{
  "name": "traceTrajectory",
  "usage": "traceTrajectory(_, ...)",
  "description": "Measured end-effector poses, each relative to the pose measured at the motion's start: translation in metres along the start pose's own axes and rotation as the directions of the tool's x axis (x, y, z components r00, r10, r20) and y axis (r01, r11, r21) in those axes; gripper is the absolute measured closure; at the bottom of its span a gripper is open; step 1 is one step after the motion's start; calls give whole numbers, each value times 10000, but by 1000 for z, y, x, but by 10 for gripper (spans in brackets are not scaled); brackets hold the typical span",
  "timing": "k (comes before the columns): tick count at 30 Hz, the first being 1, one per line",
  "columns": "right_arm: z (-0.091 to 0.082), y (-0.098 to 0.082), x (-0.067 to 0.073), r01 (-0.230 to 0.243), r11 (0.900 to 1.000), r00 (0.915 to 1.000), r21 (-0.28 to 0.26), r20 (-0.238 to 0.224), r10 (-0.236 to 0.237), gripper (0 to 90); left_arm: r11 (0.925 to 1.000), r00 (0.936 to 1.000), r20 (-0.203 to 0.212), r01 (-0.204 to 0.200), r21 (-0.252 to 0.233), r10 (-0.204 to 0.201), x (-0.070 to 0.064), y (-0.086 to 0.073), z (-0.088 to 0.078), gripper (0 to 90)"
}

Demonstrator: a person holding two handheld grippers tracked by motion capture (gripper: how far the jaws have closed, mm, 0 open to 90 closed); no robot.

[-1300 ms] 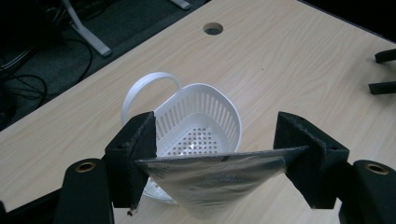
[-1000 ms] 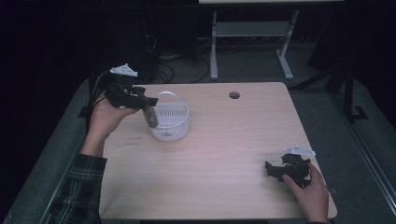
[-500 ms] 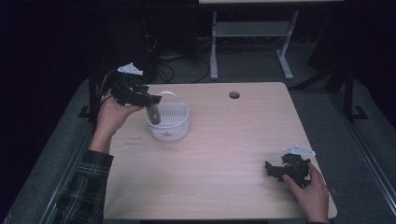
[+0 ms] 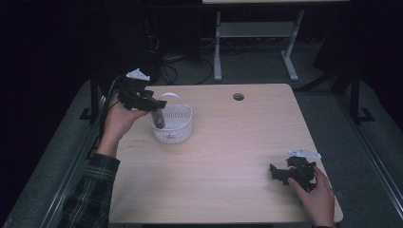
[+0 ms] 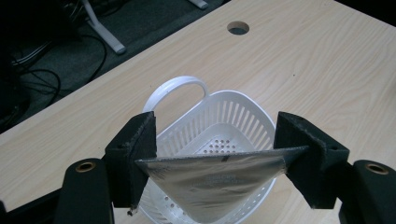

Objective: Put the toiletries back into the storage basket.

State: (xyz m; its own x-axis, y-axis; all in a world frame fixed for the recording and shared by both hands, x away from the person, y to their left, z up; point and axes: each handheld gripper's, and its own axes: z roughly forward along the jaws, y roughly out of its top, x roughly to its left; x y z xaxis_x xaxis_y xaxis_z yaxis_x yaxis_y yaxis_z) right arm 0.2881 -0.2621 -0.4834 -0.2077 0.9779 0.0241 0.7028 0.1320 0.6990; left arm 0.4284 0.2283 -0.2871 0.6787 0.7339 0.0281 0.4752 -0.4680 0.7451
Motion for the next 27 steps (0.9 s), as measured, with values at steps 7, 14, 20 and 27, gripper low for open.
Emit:
traceTrajectory(7,0,0,0,2,10000,10000,1,-1,-2,0,9999,9999,-88,108,107,-107,3,-8,10,297)
traceTrajectory(14,0,0,0,3,10000,10000,0,-1,-3,0,9994,9996,-167,216,269,-212,7,-15,20,297)
traceTrajectory(20,0,0,0,3,10000,10000,0,-1,-3,0,9987,9993,-241,301,402,-292,10,-22,30,297)
traceTrajectory(27,0,0,0,5,10000,10000,-2,-2,-5,0,9978,9989,-369,310,589,-288,11,-28,41,297)
